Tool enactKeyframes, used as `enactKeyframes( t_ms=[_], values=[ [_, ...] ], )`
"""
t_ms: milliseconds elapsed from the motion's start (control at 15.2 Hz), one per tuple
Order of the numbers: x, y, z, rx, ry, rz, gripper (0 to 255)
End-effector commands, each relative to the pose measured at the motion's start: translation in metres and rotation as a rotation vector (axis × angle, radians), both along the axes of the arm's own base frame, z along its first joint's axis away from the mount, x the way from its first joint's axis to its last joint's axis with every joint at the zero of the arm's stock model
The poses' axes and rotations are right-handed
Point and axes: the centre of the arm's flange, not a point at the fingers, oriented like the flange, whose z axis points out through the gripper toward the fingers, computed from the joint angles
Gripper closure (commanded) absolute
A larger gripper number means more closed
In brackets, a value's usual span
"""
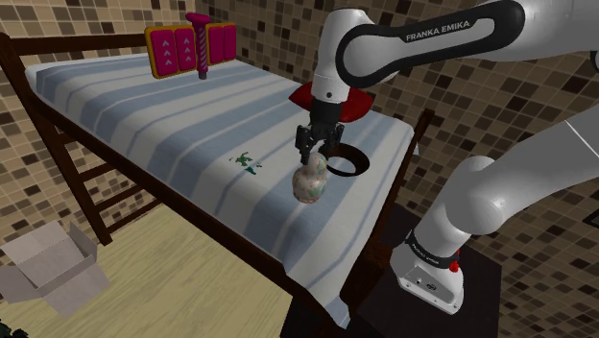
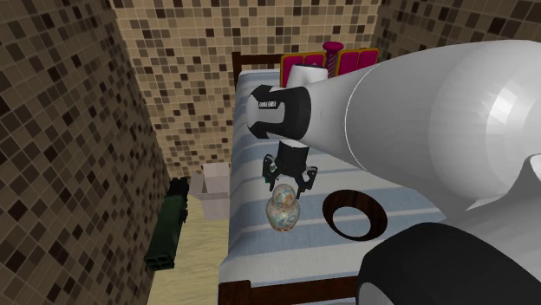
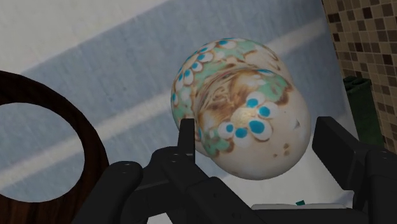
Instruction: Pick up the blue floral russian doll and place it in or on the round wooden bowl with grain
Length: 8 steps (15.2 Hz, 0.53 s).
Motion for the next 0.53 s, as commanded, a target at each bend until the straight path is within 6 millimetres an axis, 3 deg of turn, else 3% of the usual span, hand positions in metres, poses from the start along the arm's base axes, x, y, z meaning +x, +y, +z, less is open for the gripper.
enactKeyframes(
  t_ms=[0, 132, 462],
  values=[
    [0.000, 0.000, -0.001, 0.000, 0.002, 0.001, 255],
    [0.000, 0.000, -0.001, 0.000, 0.002, 0.001, 255],
    [0.000, 0.000, 0.026, 0.000, 0.002, 0.001, 255]
  ],
)
